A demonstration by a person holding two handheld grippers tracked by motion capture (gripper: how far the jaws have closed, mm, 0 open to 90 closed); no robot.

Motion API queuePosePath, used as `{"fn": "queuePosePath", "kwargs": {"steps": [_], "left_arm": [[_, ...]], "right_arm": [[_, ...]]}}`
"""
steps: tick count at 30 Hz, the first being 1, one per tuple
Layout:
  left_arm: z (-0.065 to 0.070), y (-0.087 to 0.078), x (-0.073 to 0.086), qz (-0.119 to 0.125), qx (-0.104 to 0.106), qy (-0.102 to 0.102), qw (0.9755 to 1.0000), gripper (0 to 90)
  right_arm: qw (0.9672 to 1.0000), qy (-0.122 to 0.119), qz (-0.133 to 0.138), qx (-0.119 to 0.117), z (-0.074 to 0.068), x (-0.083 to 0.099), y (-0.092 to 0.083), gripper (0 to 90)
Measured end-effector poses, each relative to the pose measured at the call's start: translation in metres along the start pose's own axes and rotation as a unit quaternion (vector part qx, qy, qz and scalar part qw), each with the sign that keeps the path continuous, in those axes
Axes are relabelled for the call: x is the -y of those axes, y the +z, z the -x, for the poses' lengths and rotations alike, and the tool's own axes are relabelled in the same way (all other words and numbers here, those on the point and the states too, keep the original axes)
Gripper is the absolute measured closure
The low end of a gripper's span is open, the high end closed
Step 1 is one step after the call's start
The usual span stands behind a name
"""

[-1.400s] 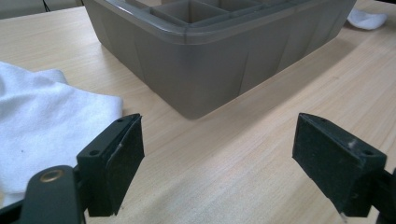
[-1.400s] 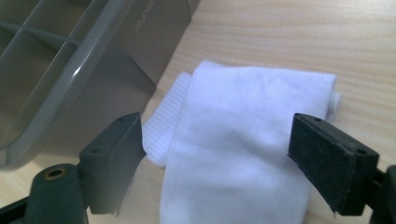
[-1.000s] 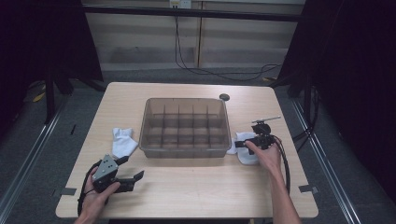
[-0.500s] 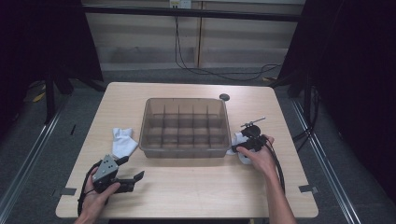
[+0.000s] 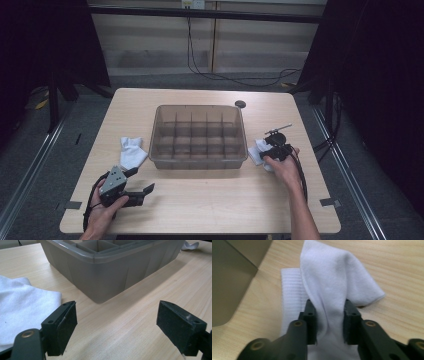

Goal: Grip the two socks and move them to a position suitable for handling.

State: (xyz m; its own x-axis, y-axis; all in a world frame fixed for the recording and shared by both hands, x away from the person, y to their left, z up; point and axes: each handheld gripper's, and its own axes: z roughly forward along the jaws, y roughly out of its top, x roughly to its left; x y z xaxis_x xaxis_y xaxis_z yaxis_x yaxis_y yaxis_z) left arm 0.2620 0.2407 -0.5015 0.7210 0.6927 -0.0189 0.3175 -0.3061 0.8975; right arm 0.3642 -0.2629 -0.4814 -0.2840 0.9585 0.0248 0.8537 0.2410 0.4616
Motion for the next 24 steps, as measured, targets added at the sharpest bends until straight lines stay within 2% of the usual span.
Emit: {"fn": "queuePosePath", "kwargs": {"steps": [3,4,8,9,13,21,24], "left_arm": [[0.000,0.000,0.000,0.000,0.000,-0.002,1.0000,16.5],[0.000,0.000,0.000,-0.001,0.000,-0.001,1.0000,16.5],[0.000,0.000,0.000,0.000,0.000,-0.002,1.0000,16.5],[0.000,0.000,0.000,-0.001,0.000,-0.002,1.0000,16.5],[0.000,0.000,0.000,0.000,0.000,-0.005,1.0000,16.5],[0.000,0.000,0.000,0.000,-0.001,-0.004,1.0000,16.5],[0.000,0.000,0.000,0.000,-0.001,-0.004,1.0000,16.5]], "right_arm": [[1.0000,0.002,0.002,-0.001,0.002,0.001,0.000,75.1],[0.9999,0.011,0.003,-0.002,0.004,0.001,0.000,77.8],[0.9999,0.013,0.002,-0.002,0.004,0.001,-0.001,79.8],[0.9996,0.025,0.001,-0.012,0.007,0.001,-0.001,81.0],[0.9984,0.042,0.000,-0.038,0.014,0.003,-0.002,81.7],[0.9966,0.062,0.010,-0.054,0.020,0.004,-0.011,82.1],[0.9951,0.071,0.019,-0.067,0.024,0.004,-0.016,82.0]]}}
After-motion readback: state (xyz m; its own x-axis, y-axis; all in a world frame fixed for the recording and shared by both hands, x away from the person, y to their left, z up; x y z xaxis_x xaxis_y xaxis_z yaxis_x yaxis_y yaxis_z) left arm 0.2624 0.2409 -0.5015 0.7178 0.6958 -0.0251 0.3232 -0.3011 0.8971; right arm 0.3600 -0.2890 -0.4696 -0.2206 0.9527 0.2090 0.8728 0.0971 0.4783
